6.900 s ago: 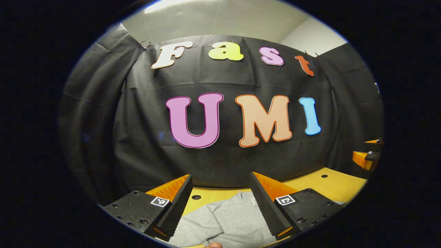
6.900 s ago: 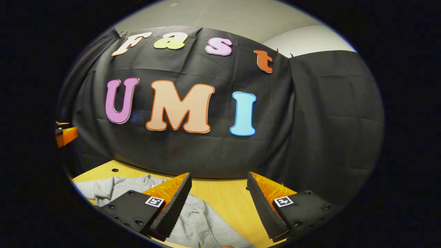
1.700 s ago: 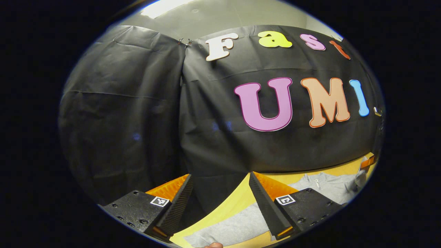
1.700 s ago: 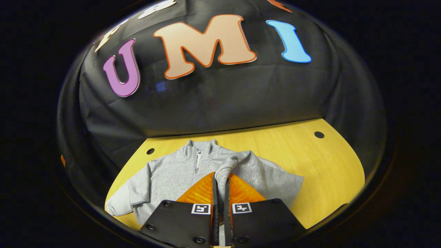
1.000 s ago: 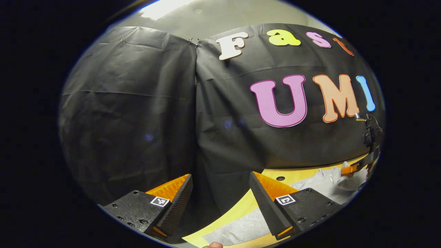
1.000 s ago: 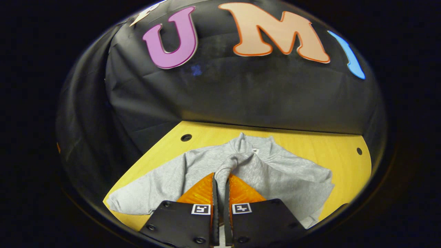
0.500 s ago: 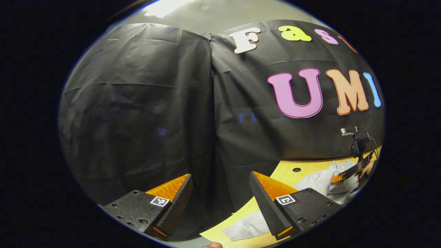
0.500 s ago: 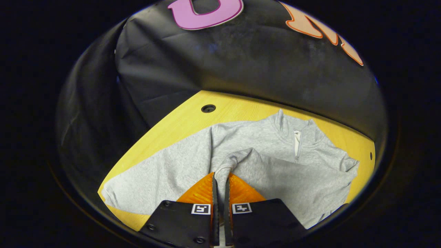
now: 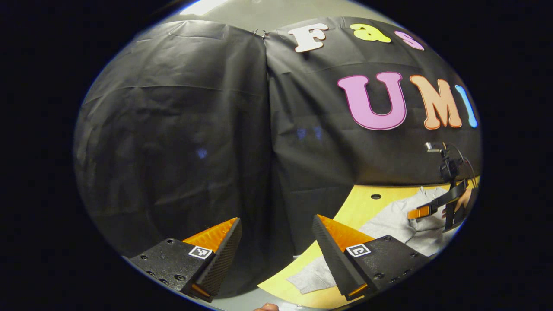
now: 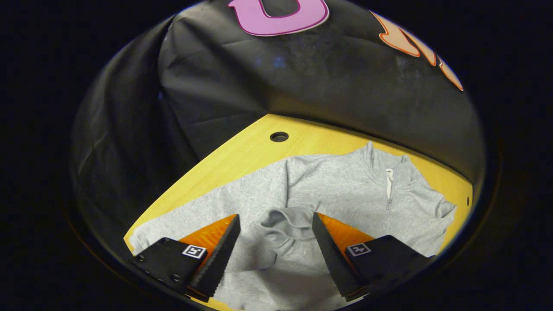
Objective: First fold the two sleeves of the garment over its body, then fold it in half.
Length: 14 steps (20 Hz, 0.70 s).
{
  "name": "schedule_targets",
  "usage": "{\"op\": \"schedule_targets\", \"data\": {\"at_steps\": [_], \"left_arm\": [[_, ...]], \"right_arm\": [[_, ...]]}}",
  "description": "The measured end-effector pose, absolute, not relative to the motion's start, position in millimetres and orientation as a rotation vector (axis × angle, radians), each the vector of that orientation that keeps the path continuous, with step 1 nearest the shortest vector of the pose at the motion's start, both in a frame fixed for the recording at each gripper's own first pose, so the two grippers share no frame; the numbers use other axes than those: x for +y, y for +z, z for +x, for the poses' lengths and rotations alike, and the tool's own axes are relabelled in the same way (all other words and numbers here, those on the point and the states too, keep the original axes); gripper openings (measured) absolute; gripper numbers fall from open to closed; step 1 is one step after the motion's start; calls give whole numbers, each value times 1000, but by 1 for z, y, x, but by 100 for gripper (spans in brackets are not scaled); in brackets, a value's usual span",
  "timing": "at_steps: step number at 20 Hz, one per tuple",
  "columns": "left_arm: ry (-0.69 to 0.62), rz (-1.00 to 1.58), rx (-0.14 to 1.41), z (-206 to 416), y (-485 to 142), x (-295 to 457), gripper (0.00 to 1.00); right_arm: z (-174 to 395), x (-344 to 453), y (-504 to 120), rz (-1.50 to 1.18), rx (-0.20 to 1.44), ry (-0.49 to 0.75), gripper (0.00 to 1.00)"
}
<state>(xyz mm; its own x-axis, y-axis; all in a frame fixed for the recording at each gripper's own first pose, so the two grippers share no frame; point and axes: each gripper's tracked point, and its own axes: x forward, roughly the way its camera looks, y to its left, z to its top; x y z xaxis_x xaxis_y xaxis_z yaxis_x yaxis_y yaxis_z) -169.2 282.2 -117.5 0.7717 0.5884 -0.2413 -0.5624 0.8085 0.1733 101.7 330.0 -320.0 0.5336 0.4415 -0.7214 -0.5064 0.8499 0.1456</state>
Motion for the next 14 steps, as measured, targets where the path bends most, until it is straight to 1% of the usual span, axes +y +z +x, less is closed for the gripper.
{"op": "schedule_targets", "data": {"at_steps": [3, 4, 5, 6, 8, 9, 12, 13, 14], "left_arm": [[589, 49, 352, -167, -150, 278, 96], [574, 25, 380, -166, -163, 276, 100], [566, 1, 409, -167, -174, 273, 96], [557, -23, 430, -167, -186, 272, 100], [543, -70, 470, -168, -206, 267, 100], [534, -92, 490, -168, -215, 266, 97], [499, -150, 559, -169, -249, 258, 97], [499, -162, 584, -168, -260, 259, 92], [498, -175, 605, -168, -269, 259, 97]], "right_arm": [[100, 321, -299, -66, 783, 553, 100], [98, 316, -292, -53, 770, 549, 99], [98, 310, -284, -43, 757, 542, 99], [97, 304, -277, -32, 744, 533, 99], [96, 292, -260, -13, 713, 518, 100], [95, 285, -252, -10, 698, 512, 100], [88, 261, -236, -26, 669, 496, 100], [85, 254, -230, -30, 662, 490, 100], [83, 246, -230, -36, 657, 482, 100]]}}
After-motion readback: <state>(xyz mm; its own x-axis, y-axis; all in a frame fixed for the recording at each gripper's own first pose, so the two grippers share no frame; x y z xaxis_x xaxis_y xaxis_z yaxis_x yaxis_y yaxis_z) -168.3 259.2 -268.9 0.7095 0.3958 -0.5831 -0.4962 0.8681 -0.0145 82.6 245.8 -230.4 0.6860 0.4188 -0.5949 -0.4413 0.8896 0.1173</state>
